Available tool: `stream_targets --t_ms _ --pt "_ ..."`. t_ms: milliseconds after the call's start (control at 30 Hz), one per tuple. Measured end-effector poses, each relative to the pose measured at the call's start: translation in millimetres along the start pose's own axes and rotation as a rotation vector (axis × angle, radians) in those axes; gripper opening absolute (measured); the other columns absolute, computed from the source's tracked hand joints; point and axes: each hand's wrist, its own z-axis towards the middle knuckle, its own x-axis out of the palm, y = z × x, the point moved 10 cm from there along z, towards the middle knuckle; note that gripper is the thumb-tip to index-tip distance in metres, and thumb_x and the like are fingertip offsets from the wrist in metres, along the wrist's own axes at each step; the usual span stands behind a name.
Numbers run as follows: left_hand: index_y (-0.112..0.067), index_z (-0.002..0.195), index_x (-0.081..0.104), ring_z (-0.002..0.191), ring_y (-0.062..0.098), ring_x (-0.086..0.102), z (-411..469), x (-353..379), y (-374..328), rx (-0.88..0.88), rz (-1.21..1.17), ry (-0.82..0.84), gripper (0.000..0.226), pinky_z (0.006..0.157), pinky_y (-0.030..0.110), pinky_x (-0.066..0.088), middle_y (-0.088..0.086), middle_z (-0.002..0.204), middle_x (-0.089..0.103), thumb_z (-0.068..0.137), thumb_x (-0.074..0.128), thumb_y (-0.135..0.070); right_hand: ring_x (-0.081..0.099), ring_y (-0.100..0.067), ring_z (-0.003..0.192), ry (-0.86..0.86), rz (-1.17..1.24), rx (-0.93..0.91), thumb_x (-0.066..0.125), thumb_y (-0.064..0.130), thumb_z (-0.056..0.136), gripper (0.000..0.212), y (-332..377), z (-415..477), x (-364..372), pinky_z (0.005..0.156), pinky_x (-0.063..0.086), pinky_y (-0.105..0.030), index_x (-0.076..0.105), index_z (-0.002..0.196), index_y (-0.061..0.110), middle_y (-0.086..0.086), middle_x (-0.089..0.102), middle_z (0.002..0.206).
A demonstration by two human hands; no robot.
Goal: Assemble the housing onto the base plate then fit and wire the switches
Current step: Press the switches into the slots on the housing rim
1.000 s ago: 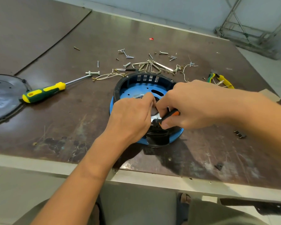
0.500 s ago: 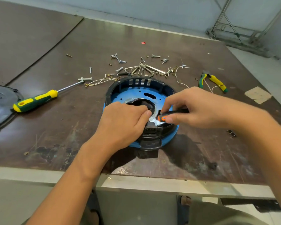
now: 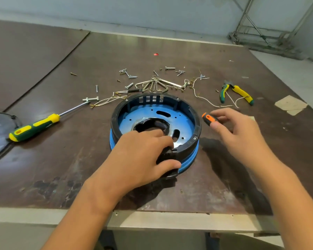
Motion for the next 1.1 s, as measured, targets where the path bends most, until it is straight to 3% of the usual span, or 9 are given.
stream_targets --t_ms 233,300,433,567,667,833,900,1033,1100 --pt "-0.030 0.096 0.056 0.072 0.008 0.048 4.9 8.0 -20.0 0.004 0.102 0.018 0.040 0.062 0.029 0.046 -0.012 0.081 0.053 0.098 0.025 -0.055 0.055 -0.024 0.115 0.172 -0.152 0.042 0.057 -0.004 0.091 0.050 -34.9 -2.8 39.3 0.093 0.038 -0.028 0.058 0.131 0.026 -0.001 0.055 0.115" --pt "-0.029 0.091 0.055 0.067 0.009 0.046 5.8 7.9 -25.0 -0.011 0.097 0.010 0.031 0.061 0.032 0.047 -0.011 0.076 0.050 0.097 0.031 -0.047 0.053 -0.024 0.112 0.189 -0.190 0.036 0.056 -0.005 0.090 0.053 -37.4 -2.4 45.0 0.091 0.043 -0.033 0.057 0.132 0.029 -0.002 0.053 0.115" --pt "-0.031 0.124 0.051 0.072 0.007 0.057 5.5 7.7 -23.7 -0.052 0.048 0.056 0.039 0.066 0.032 0.050 -0.013 0.084 0.061 0.096 0.030 -0.048 0.050 -0.022 0.111 0.169 -0.202 0.015 0.058 0.002 0.091 0.053 -39.0 -2.6 46.6 0.092 0.045 -0.036 0.053 0.134 0.032 0.000 0.052 0.114" --pt "-0.035 0.104 0.056 0.074 0.005 0.056 3.1 6.6 -18.1 0.013 -0.074 0.196 0.030 0.067 0.029 0.050 -0.014 0.083 0.059 0.091 0.032 -0.048 0.049 -0.022 0.114 0.085 -0.208 0.048 0.056 0.010 0.094 0.042 -51.7 1.6 29.1 0.096 0.040 -0.034 0.056 0.133 0.026 -0.002 0.055 0.119" --pt "-0.039 0.109 0.062 0.091 0.000 0.056 -13.5 12.4 -1.9 0.051 -0.234 0.411 0.025 0.082 0.025 0.046 -0.022 0.096 0.060 0.087 0.050 -0.040 0.050 -0.028 0.119 0.031 -0.235 0.121 0.057 0.008 0.093 0.040 -71.4 2.8 9.7 0.101 0.036 -0.034 0.059 0.131 0.017 -0.009 0.057 0.126" --pt "-0.068 0.127 0.045 0.146 -0.002 0.018 -40.5 13.1 55.4 -0.123 -0.254 0.532 0.080 0.123 0.041 0.016 -0.045 0.143 0.026 0.080 0.057 -0.004 0.050 -0.029 0.122 -0.004 -0.294 0.120 0.062 0.007 0.090 0.037 -88.4 1.7 -8.1 0.104 0.036 -0.036 0.063 0.127 0.012 -0.008 0.060 0.130" --pt "-0.063 0.131 0.044 0.148 -0.001 0.013 -50.4 12.0 68.5 -0.224 -0.340 0.542 0.068 0.122 0.040 0.016 -0.041 0.144 0.029 0.082 0.059 -0.018 0.044 -0.027 0.132 0.066 -0.350 0.125 0.061 0.006 0.091 0.043 -96.8 3.1 -2.5 0.110 0.035 -0.038 0.060 0.133 0.013 -0.006 0.055 0.141" --pt "-0.054 0.148 0.022 0.133 -0.017 0.031 -30.0 -16.0 25.0 -0.129 -0.283 0.242 0.080 0.098 0.004 0.033 -0.034 0.147 0.037 0.073 0.048 -0.063 0.040 -0.026 0.139 0.148 -0.393 0.159 0.056 -0.001 0.091 0.048 -107.2 4.7 3.3 0.111 0.037 -0.043 0.060 0.135 0.016 -0.002 0.051 0.148" --pt "-0.044 0.150 0.021 0.129 -0.006 0.043 -10.1 -10.0 3.1 -0.164 -0.207 0.144 0.074 0.100 0.012 0.039 -0.025 0.145 0.043 0.083 0.034 -0.071 0.044 -0.029 0.133 0.091 -0.374 0.163 0.060 -0.002 0.088 0.049 -105.8 6.0 -3.0 0.108 0.041 -0.044 0.060 0.134 0.016 -0.003 0.056 0.142"
